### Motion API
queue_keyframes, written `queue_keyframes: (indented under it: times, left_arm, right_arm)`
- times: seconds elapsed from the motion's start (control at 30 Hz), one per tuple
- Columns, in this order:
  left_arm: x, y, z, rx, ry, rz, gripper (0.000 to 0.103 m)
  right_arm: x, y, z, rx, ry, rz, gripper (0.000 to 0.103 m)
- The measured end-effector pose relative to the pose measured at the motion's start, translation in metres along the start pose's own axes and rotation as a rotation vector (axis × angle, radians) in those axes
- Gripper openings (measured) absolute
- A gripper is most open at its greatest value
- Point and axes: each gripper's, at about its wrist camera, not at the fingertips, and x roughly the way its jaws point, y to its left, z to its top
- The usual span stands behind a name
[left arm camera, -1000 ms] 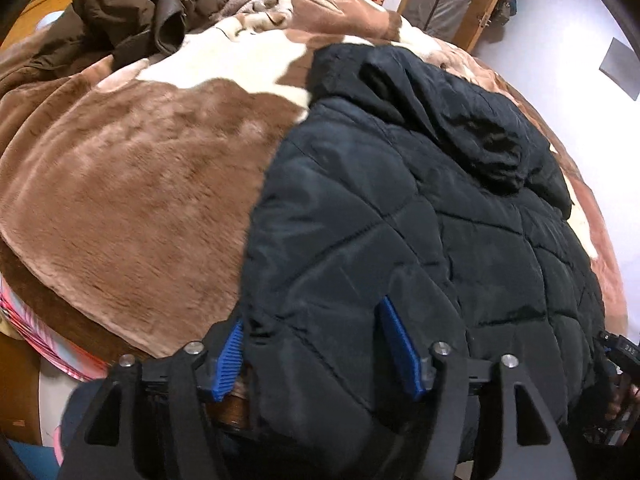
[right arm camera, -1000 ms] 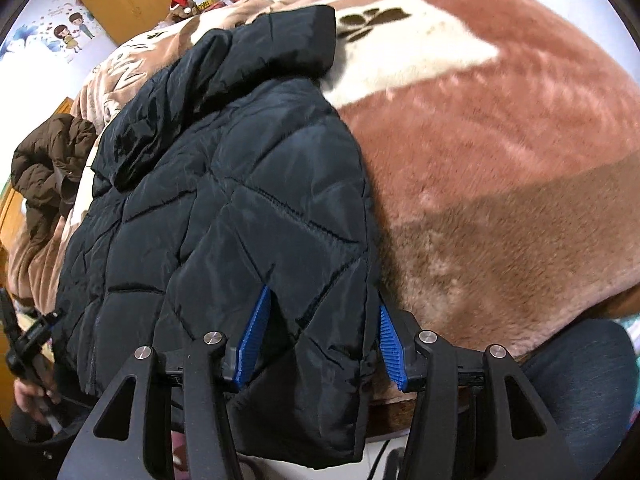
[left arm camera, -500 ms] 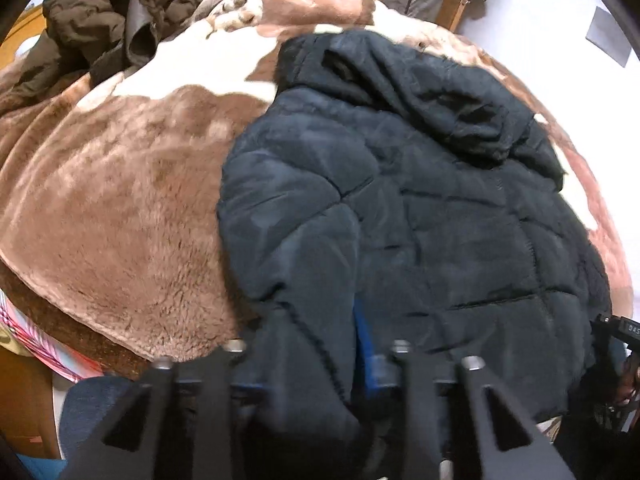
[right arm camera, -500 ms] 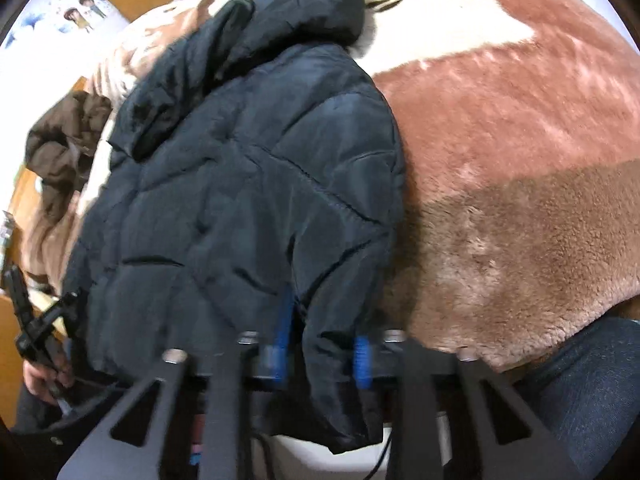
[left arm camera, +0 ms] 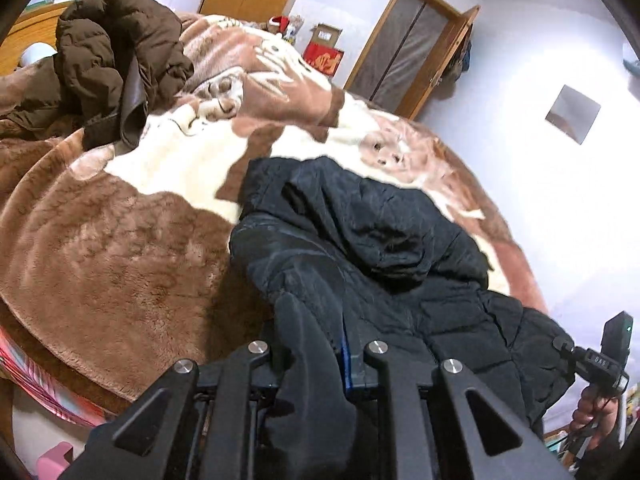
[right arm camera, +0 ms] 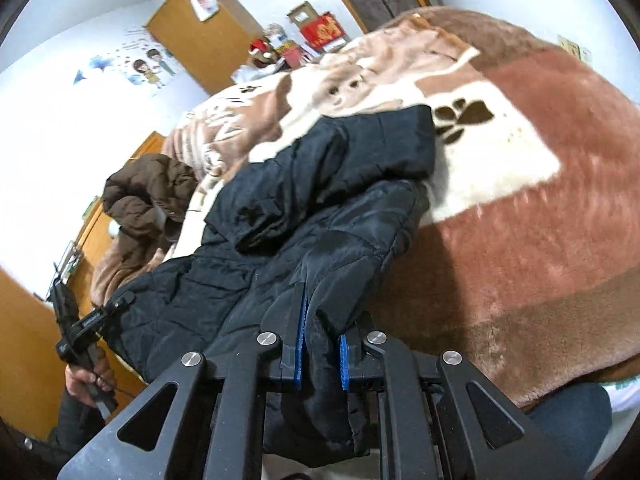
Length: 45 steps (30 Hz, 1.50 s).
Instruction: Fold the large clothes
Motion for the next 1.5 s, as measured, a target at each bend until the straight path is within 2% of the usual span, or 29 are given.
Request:
queue_keyframes:
  times: [0.17, 0.3, 0.4, 0.67, 0.8, 0.9, 1.07, 1.17, 1.27, 1.5]
  left_arm:
    - [-0.034, 0.007, -0.016, -0.027, -0.021, -0.03, 0.017]
    - [-0.037, 0.01, -0.024, -0.059, -0.01, -0.043, 0.017]
    - [-0.031, 0.008, -0.016, -0.062, -0.02, -0.048, 0.017]
    - [-0.01, 0.007, 0.042, -0.083, -0.087, -0.059, 0.017]
    - [0.02, 0.01, 0.075, -0.104, -0.092, -0.041, 0.017]
    - [0.057, 0.011, 0.101, -0.111, -0.066, -0.015, 0.017]
    - [0.141, 0.019, 0.132, -0.131, 0.018, 0.058, 0.018]
    - [0.192, 0.025, 0.134, -0.131, 0.09, 0.112, 0.019]
    - [0.231, 0.03, 0.128, -0.127, 0.139, 0.142, 0.023]
    - [0.25, 0.03, 0.121, -0.099, 0.127, 0.14, 0.024]
  right_arm:
    - [-0.03, 0.0, -0.023, 0.036, -0.02, 0.041, 0.013]
    - [-0.03, -0.004, -0.021, 0.066, -0.023, 0.042, 0.013]
    - [-0.024, -0.004, -0.005, 0.073, -0.043, 0.059, 0.013]
    - [-0.01, -0.009, 0.058, 0.113, -0.124, 0.073, 0.013]
    - [0.017, -0.017, 0.099, 0.138, -0.121, 0.053, 0.013]
    - [0.051, -0.024, 0.131, 0.136, -0.088, -0.003, 0.013]
    - [0.134, -0.058, 0.172, 0.187, 0.03, -0.111, 0.014]
    - [0.181, -0.078, 0.179, 0.216, 0.114, -0.166, 0.016]
    - [0.205, -0.092, 0.176, 0.23, 0.137, -0.181, 0.017]
    - [0.21, -0.099, 0.169, 0.237, 0.129, -0.159, 0.018]
